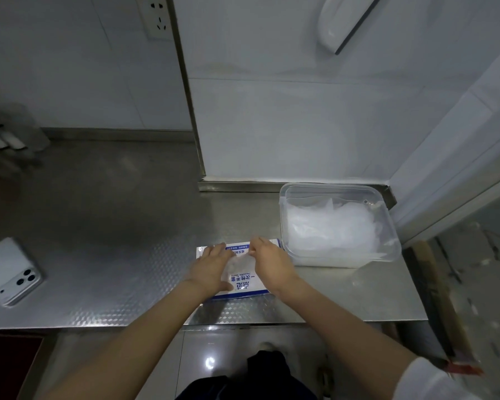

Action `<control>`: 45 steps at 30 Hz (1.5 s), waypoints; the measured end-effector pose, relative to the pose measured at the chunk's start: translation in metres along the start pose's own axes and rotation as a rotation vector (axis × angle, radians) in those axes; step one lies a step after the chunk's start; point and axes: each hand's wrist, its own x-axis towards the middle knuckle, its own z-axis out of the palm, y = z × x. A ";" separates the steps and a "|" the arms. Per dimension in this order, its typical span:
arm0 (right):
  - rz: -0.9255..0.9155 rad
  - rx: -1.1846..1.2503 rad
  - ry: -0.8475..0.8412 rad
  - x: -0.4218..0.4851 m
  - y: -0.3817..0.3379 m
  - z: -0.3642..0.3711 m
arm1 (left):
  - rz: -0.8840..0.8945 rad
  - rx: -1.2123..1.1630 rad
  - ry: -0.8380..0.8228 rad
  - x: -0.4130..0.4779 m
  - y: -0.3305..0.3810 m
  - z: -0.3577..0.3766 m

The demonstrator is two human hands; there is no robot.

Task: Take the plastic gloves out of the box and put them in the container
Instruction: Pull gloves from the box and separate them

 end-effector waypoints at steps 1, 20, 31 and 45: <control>0.007 0.034 0.034 -0.001 -0.001 -0.004 | 0.001 0.005 -0.004 0.000 0.000 -0.001; 0.139 0.433 0.128 0.009 0.016 -0.035 | -0.054 -0.081 0.004 -0.007 -0.001 0.001; 0.159 0.430 0.061 0.010 0.026 -0.053 | -0.058 -1.061 0.000 -0.010 0.010 -0.052; -0.061 0.419 0.242 -0.010 0.007 -0.056 | -0.176 -1.300 0.408 -0.003 0.035 -0.066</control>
